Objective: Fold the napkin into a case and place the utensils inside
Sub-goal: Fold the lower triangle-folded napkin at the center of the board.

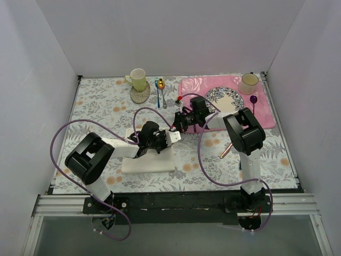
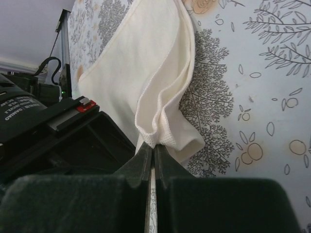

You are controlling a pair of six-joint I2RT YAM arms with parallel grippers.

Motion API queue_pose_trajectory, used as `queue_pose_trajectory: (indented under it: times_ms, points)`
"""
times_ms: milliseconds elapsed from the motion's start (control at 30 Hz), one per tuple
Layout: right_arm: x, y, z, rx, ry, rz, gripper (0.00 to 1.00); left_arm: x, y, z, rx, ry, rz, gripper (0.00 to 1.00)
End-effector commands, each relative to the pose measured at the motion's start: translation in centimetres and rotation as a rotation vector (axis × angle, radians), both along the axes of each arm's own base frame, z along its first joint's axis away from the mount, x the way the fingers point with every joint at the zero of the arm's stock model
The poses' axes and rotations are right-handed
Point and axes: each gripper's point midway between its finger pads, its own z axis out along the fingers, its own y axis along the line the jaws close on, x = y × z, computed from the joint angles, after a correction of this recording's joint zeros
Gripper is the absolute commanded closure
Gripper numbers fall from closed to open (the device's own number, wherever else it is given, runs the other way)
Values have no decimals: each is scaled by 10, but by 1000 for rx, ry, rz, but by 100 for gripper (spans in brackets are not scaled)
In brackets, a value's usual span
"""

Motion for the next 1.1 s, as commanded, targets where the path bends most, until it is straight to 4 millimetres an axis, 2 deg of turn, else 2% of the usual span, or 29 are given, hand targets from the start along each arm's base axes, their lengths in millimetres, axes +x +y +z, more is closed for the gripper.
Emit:
queue_pose_trajectory:
  times_ms: [0, 100, 333, 467, 600, 633, 700, 733, 867, 967, 1067]
  points:
    - [-16, 1, 23, 50, -42, 68, 99, -7, 14, -21, 98, 40, 1, 97]
    - [-21, 1, 17, 37, -22, 77, 99, -9, 16, -22, 109, 41, -7, 97]
    - [-22, 7, 31, 72, -17, 104, 99, -11, 20, -28, 137, 33, -26, 97]
    - [-30, 6, 24, 46, -19, 135, 99, -11, 20, -29, 140, 33, -25, 96]
    - [-21, 8, 19, 28, -28, 108, 99, -12, 15, -14, 106, 38, -35, 96]
    - [-14, 7, 16, 13, -35, 84, 99, -13, 11, -4, 75, 53, -28, 95]
    - [-4, 5, 11, -3, -16, 56, 99, -20, 10, 5, 67, 92, -37, 95]
    - [0, 4, 7, -23, -14, 35, 99, -23, 8, 17, 40, 84, -54, 95]
    - [11, -4, -1, -53, 17, -14, 99, -37, 13, 31, 28, 120, -57, 95]
    - [12, -5, -5, -64, 50, -27, 99, -34, 18, 39, 8, 107, -25, 95]
    - [11, -6, -12, -76, 68, -32, 99, -22, 20, 45, -3, 59, 6, 95]
